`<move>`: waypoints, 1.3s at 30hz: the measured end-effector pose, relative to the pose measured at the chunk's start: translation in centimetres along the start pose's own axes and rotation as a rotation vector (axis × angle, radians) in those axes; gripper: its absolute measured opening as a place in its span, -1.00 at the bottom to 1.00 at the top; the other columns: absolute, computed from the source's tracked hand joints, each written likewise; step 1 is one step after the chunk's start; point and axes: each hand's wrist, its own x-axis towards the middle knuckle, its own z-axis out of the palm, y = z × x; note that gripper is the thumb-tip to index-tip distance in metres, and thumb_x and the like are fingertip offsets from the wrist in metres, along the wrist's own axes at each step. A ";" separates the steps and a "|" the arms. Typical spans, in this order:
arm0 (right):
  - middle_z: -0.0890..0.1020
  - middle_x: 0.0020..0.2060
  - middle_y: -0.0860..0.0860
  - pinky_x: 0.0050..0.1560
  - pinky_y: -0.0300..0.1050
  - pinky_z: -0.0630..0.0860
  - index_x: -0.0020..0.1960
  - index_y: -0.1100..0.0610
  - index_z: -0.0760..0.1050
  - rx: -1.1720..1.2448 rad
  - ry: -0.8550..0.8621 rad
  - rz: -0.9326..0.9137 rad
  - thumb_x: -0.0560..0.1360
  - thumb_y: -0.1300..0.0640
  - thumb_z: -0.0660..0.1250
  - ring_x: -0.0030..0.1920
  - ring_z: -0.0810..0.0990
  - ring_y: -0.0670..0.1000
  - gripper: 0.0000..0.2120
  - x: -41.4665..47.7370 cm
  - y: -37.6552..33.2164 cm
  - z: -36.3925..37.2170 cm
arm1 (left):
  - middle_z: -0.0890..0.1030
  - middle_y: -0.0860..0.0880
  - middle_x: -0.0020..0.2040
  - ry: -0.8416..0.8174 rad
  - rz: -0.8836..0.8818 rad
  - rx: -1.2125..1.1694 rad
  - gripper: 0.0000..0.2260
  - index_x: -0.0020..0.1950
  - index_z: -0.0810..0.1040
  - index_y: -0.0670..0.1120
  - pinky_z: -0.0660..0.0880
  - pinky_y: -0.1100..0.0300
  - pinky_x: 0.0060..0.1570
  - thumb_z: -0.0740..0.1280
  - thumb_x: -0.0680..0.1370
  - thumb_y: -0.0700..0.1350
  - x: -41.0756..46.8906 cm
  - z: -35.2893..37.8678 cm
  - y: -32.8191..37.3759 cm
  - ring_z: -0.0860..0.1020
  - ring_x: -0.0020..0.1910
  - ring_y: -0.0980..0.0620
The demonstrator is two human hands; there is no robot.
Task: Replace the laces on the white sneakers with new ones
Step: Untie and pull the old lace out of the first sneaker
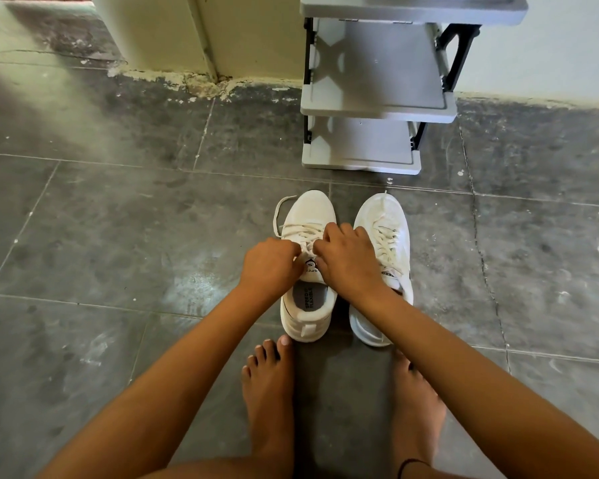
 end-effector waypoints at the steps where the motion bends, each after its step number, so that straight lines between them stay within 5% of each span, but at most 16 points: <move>1: 0.48 0.09 0.04 0.04 -0.06 0.24 0.11 0.07 0.55 -0.011 -0.016 0.008 0.55 0.08 0.21 0.12 0.40 0.09 -0.79 0.3 0.0 -0.1 | 0.63 -0.08 -0.02 -0.011 0.006 0.016 -0.74 0.06 0.59 -0.08 0.41 0.14 -0.23 0.19 0.59 0.03 0.1 0.0 0.1 0.57 -0.07 -0.08; 3: 0.52 0.08 0.01 0.08 -0.05 0.27 0.06 0.06 0.59 0.144 -0.074 0.119 0.52 0.07 0.28 0.14 0.42 0.08 -0.82 1.3 0.0 -0.8 | 0.62 -0.13 -0.06 -0.036 0.013 0.028 -0.74 0.02 0.60 -0.11 0.37 0.15 -0.27 0.19 0.60 0.02 0.2 0.1 0.3 0.54 -0.15 -0.08; 7: 0.62 -0.15 0.02 0.08 -0.05 0.47 -0.11 0.16 0.64 1.030 -0.215 0.541 0.44 0.16 0.42 0.01 0.57 0.05 -0.93 2.8 -0.1 -1.8 | 0.62 -0.15 -0.08 -0.069 0.006 0.003 -0.77 0.05 0.60 -0.13 0.43 0.12 -0.25 0.22 0.59 -0.03 0.2 0.2 0.3 0.56 -0.14 -0.10; 9: 0.61 -0.12 0.04 0.10 -0.06 0.48 -0.06 0.18 0.63 1.147 -0.215 0.554 0.45 0.17 0.42 -0.02 0.56 0.02 -0.90 2.4 -0.1 -1.8 | 0.62 -0.15 -0.08 -0.067 0.001 -0.007 -0.78 0.04 0.60 -0.14 0.44 0.12 -0.23 0.22 0.59 -0.04 0.2 0.2 0.1 0.56 -0.14 -0.11; 13: 0.51 0.12 0.01 0.12 -0.04 0.31 0.19 0.00 0.55 0.251 -0.191 0.126 0.47 -0.08 0.32 0.14 0.41 0.04 -0.67 1.2 1.3 -0.9 | 0.60 -0.15 -0.16 -0.055 -0.005 -0.040 -0.71 -0.10 0.56 -0.14 0.37 0.14 -0.28 0.18 0.61 0.03 0.0 0.3 0.1 0.54 -0.19 -0.11; 16: 0.52 0.08 0.02 0.04 -0.07 0.25 0.19 0.03 0.54 0.020 -0.079 -0.021 0.53 -0.04 0.19 0.14 0.40 0.07 -0.69 0.7 1.4 -0.8 | 0.59 -0.13 -0.19 -0.062 -0.005 -0.065 -0.66 -0.14 0.55 -0.14 0.43 0.08 -0.26 0.16 0.61 0.07 -0.1 0.2 -0.1 0.53 -0.20 -0.11; 20: 0.54 0.00 0.02 -0.03 -0.10 0.22 0.08 0.10 0.60 0.088 -0.007 -0.001 0.53 0.04 0.22 0.09 0.41 0.07 -0.75 1.3 0.6 -0.8 | 0.60 -0.16 -0.19 -0.063 -0.014 -0.066 -0.71 -0.14 0.54 -0.16 0.43 0.08 -0.25 0.20 0.60 0.01 -0.1 0.4 -0.2 0.52 -0.23 -0.11; 24: 0.60 -0.23 -0.06 0.01 -0.06 0.46 -0.12 0.16 0.66 0.851 -0.046 0.377 0.43 0.13 0.42 -0.08 0.55 0.02 -0.89 2.7 0.0 -1.7 | 0.61 -0.16 -0.13 -0.074 -0.013 -0.056 -0.78 -0.02 0.59 -0.15 0.49 0.08 -0.20 0.23 0.58 -0.04 0.0 0.8 0.1 0.56 -0.17 -0.13; 26: 0.66 -0.19 0.03 0.11 0.02 0.51 -0.10 0.18 0.65 1.059 -0.108 0.477 0.43 0.17 0.42 -0.05 0.60 0.05 -0.91 2.6 -0.4 -1.9 | 0.61 -0.16 -0.11 -0.083 -0.007 -0.056 -0.78 0.00 0.59 -0.14 0.51 0.06 -0.17 0.23 0.58 -0.03 0.0 0.9 0.1 0.56 -0.15 -0.14; 29: 0.59 0.05 0.03 0.17 -0.02 0.41 0.11 0.04 0.60 0.561 -0.220 0.289 0.43 0.02 0.40 0.11 0.49 0.06 -0.73 1.6 0.4 -1.1 | 0.60 -0.17 -0.15 -0.076 -0.017 -0.081 -0.77 -0.12 0.56 -0.14 0.44 0.09 -0.24 0.23 0.58 -0.02 0.0 0.8 0.0 0.55 -0.18 -0.14; 32: 0.51 0.12 0.01 0.08 -0.05 0.27 0.22 -0.03 0.51 0.125 -0.131 0.094 0.49 -0.05 0.27 0.16 0.40 0.08 -0.68 0.6 1.4 -0.7 | 0.58 -0.17 -0.20 -0.074 -0.011 -0.094 -0.72 -0.19 0.52 -0.14 0.40 0.09 -0.26 0.21 0.59 0.02 0.0 0.6 -0.3 0.53 -0.21 -0.14; 36: 0.51 0.05 0.00 0.04 -0.09 0.24 0.13 0.06 0.58 0.089 -0.029 0.005 0.54 0.02 0.21 0.12 0.39 0.06 -0.75 0.7 0.6 -0.9 | 0.59 -0.16 -0.18 -0.083 -0.015 -0.070 -0.70 -0.15 0.55 -0.15 0.46 0.08 -0.23 0.19 0.60 0.03 0.1 0.8 0.0 0.54 -0.19 -0.14; 39: 0.56 -0.04 0.03 0.05 -0.08 0.33 -0.01 0.12 0.63 0.529 -0.055 0.113 0.47 0.07 0.36 0.03 0.47 0.03 -0.83 1.9 0.1 -2.0 | 0.60 -0.17 -0.12 -0.075 -0.016 -0.042 -0.74 -0.04 0.59 -0.16 0.44 0.09 -0.24 0.22 0.59 -0.01 0.1 1.0 0.1 0.55 -0.17 -0.14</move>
